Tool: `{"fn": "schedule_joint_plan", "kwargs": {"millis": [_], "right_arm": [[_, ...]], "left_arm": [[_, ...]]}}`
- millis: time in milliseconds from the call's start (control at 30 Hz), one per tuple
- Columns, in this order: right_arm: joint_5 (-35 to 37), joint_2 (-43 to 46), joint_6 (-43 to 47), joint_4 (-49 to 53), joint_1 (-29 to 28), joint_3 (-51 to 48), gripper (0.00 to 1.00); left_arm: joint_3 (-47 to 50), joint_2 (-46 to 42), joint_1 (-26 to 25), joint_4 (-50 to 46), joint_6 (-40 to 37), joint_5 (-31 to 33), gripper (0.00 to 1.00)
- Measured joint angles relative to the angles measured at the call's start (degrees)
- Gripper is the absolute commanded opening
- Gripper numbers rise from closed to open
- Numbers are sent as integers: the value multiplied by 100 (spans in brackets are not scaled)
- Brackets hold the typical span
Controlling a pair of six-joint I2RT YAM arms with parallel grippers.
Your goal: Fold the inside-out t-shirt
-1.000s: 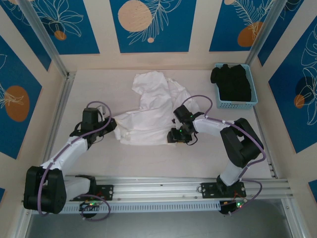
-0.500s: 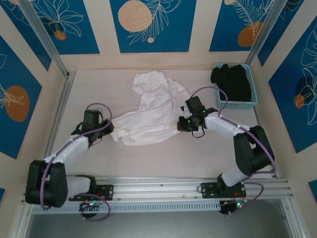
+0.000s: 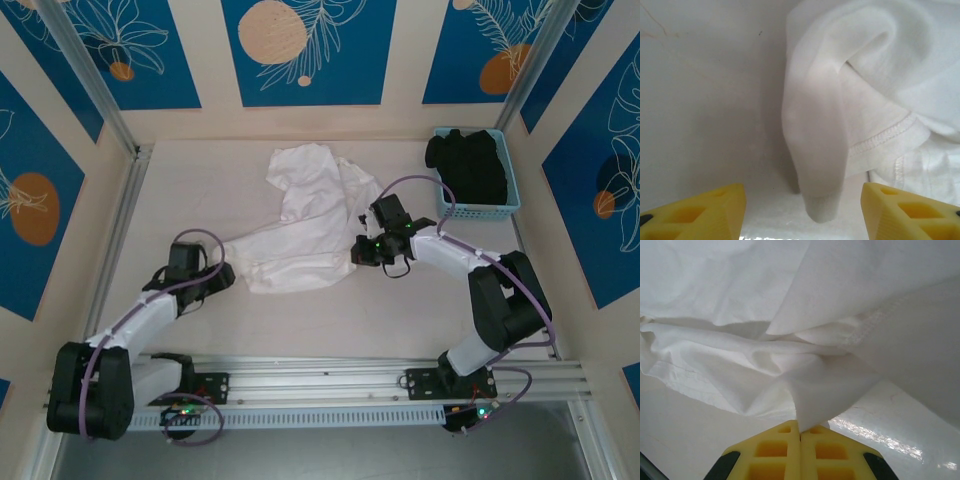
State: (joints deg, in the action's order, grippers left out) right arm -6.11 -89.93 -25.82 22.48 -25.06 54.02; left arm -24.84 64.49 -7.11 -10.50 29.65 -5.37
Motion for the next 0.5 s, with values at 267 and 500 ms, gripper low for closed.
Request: {"fn": "schedule_joint_plan", "kwargs": {"millis": [267, 500], "right_arm": [[-13, -74, 33, -46, 13, 0, 2], [20, 188, 142, 240, 289, 162, 2]], "left_arm": [[-50, 785, 22, 444, 92, -326, 17], [-466, 876, 24, 503, -42, -555, 0]]}}
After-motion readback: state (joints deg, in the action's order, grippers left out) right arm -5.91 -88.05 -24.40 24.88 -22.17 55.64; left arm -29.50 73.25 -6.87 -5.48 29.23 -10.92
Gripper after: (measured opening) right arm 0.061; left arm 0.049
